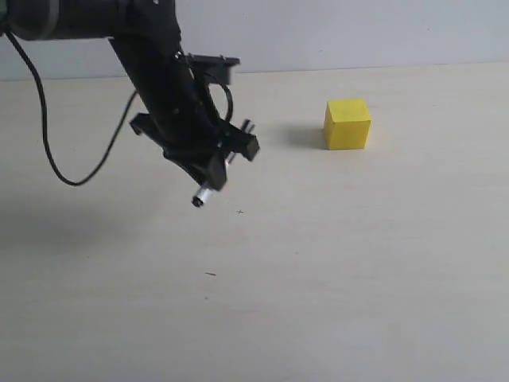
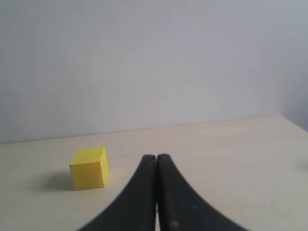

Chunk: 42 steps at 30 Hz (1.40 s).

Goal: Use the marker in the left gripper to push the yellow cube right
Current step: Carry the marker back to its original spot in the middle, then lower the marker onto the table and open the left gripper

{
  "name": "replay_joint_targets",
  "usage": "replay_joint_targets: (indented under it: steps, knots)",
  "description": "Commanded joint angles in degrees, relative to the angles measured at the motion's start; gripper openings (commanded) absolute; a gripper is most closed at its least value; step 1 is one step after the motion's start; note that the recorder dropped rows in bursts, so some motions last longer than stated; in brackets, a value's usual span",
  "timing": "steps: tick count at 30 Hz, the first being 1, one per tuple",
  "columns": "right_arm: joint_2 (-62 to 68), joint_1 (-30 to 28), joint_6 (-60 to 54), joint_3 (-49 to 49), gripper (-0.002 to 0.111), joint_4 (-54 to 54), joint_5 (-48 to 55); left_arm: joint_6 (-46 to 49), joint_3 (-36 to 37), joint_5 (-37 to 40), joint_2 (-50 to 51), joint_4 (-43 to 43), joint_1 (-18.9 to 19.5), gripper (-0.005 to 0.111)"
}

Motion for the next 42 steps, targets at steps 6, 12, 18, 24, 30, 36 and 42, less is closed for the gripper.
replay_joint_targets:
  steps: [6,12,18,24,30,36,42]
  knots:
    - [-0.3,-0.2,0.2,0.2,0.000,-0.2,-0.1,-17.9,3.6,-10.1,1.7,-5.0,-3.0,0.000]
    - [-0.3,-0.2,0.2,0.2,0.000,-0.2,-0.1,-15.8,3.3,-11.1,1.7,-7.1,-3.4,0.000]
    - [-0.3,-0.2,0.2,0.2,0.000,-0.2,-0.1,-23.3,3.3,-12.2,2.8,-8.6,-2.6,0.000]
    - [-0.3,-0.2,0.2,0.2,0.000,-0.2,-0.1,-37.8,3.3,-3.3,3.6,4.2,-4.0,0.000]
    - [-0.3,-0.2,0.2,0.2,0.000,-0.2,-0.1,-39.0,3.3,-6.8,4.4,3.8,-6.3,0.000]
    - [-0.3,-0.2,0.2,0.2,0.000,-0.2,-0.1,-39.0,3.3,-6.9,6.3,4.0,-6.3,0.000]
    - [-0.3,-0.2,0.2,0.2,0.000,-0.2,-0.1,-39.0,3.3,-9.7,6.6,5.1,-6.3,0.000]
